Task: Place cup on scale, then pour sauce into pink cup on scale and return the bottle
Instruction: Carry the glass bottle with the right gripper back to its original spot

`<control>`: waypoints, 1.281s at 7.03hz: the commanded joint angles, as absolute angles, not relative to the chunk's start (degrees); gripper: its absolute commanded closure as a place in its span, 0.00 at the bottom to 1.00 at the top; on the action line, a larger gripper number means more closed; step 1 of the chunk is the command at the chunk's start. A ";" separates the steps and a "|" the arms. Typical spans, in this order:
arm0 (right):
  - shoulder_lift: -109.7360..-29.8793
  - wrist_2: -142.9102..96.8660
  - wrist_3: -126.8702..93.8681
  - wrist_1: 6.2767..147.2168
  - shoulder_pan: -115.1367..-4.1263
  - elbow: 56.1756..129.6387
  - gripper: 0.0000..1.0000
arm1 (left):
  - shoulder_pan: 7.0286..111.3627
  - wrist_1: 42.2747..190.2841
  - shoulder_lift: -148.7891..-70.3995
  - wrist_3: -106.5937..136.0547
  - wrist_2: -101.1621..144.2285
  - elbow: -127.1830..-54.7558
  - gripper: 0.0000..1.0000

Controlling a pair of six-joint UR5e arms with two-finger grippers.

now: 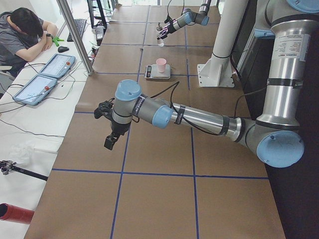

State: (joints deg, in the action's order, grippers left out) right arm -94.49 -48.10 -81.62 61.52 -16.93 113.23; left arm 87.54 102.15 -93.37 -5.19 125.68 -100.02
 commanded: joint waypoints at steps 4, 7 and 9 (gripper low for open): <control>-94.13 -48.43 -81.65 61.44 -17.40 111.71 0.96 | 87.72 102.22 -93.34 -5.19 125.68 -100.11 0.00; -93.87 -49.66 -81.39 61.44 -17.40 111.53 0.91 | 87.80 102.22 -93.51 -5.19 125.68 -100.20 0.00; -93.95 -50.80 -81.04 61.44 -17.40 111.36 0.84 | 87.72 102.13 -93.87 -5.19 125.68 -100.02 0.00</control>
